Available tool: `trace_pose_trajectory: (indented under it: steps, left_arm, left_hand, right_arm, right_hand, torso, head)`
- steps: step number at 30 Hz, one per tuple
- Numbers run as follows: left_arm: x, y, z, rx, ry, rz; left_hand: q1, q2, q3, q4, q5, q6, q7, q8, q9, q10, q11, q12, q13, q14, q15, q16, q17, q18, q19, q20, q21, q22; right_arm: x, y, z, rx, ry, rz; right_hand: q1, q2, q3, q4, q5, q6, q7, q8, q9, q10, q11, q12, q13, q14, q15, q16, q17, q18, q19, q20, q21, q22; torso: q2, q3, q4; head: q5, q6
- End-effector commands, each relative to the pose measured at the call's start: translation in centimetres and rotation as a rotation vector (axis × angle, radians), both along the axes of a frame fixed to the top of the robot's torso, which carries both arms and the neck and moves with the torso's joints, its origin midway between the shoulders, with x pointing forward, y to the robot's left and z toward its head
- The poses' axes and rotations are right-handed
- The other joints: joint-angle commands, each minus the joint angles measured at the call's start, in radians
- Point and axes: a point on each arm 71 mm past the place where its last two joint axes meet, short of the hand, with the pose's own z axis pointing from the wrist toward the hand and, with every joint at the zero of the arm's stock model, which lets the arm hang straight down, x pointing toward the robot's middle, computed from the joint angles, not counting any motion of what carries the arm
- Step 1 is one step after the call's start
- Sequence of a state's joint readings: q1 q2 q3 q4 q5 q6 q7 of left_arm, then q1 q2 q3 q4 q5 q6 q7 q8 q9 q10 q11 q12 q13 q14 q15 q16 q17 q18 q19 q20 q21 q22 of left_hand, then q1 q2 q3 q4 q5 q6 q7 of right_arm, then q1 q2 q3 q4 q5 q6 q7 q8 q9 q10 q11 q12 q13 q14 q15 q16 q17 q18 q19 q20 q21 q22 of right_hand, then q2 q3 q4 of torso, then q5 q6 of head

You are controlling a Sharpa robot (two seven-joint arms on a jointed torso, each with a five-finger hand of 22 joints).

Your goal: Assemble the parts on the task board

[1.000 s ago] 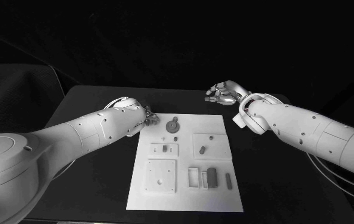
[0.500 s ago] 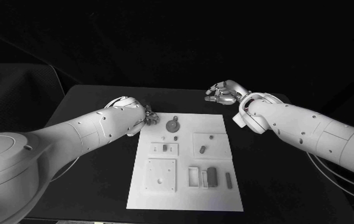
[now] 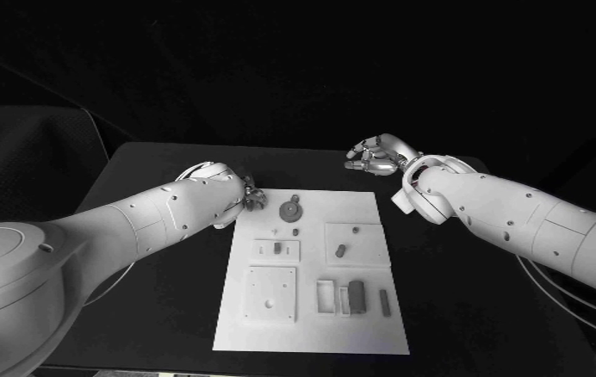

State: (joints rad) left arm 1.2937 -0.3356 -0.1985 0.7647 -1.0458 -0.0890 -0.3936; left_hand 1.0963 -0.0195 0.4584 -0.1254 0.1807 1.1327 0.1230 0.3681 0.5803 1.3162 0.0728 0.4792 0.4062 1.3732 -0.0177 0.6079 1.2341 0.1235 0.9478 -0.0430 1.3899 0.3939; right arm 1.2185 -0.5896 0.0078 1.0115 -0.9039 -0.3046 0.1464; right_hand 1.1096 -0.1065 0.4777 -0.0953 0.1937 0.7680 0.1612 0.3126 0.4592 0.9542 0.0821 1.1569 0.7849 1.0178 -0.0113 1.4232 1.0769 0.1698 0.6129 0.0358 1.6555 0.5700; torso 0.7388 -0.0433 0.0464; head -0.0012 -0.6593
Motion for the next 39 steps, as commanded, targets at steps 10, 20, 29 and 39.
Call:
trace_pose_trajectory:
  steps: [10,20,29,39]
  left_arm:
    - [-0.4,0.3,0.0,-0.027,0.012,0.010]
    - [-1.8,0.5,1.1,-0.083,0.059,0.010]
    - [-4.1,0.1,1.8,-0.109,0.075,-0.025]
    - [-6.4,-0.4,1.5,-0.126,0.097,-0.058]
  left_hand:
    - [0.044,0.007,0.025,-0.002,0.005,0.023,-0.002,0.013,0.012,0.028,-0.006,0.003,-0.001,0.019,-0.003,0.013,0.004,0.024,0.016,0.001,0.014,0.004]
    - [0.048,0.000,0.028,0.002,0.004,0.031,-0.003,0.017,0.015,0.041,-0.009,0.006,0.000,0.030,-0.006,0.021,0.007,0.025,0.026,0.000,0.021,0.007]
    - [0.048,-0.003,0.027,0.003,0.003,0.033,-0.004,0.018,0.015,0.044,-0.010,0.007,0.000,0.033,-0.007,0.023,0.008,0.025,0.029,0.000,0.023,0.008]
    - [0.047,-0.006,0.027,0.004,0.003,0.035,-0.004,0.018,0.016,0.047,-0.011,0.008,0.000,0.036,-0.007,0.025,0.009,0.025,0.031,0.000,0.025,0.009]
  right_arm:
    - [0.0,0.0,-0.1,-0.002,0.008,0.011]
    - [0.0,-0.4,-0.2,-0.006,0.010,0.002]
    - [0.0,-0.6,-0.3,-0.008,0.013,-0.003]
    - [0.0,-0.8,-0.5,-0.009,0.020,-0.004]
  right_hand:
    - [-0.010,-0.002,0.001,0.008,-0.005,-0.001,0.009,0.003,-0.001,-0.004,0.001,0.001,-0.001,-0.009,0.000,-0.005,-0.001,-0.011,-0.005,-0.002,0.020,-0.002]
    - [-0.010,-0.002,0.001,0.008,-0.005,-0.002,0.009,0.003,-0.001,-0.004,0.001,0.001,-0.002,-0.009,0.000,-0.005,-0.001,-0.011,-0.005,-0.002,0.020,-0.002]
    - [-0.011,-0.002,0.001,0.008,-0.005,-0.002,0.009,0.003,-0.001,-0.004,0.001,0.001,-0.002,-0.009,0.000,-0.005,-0.001,-0.011,-0.005,-0.002,0.020,-0.002]
    - [-0.012,-0.002,0.001,0.009,-0.005,-0.002,0.009,0.003,-0.002,-0.004,0.002,0.001,-0.002,-0.009,0.000,-0.005,-0.001,-0.011,-0.005,-0.002,0.020,-0.002]
  torso:
    - [0.000,0.0003,0.0005]
    - [-0.003,0.0001,0.0051]
    - [-0.003,-0.0010,0.0047]
    - [0.000,-0.0014,0.0010]
  head:
    - [-0.001,-0.001]
    - [-0.001,-0.005]
    - [0.006,-0.005]
    - [0.012,-0.006]
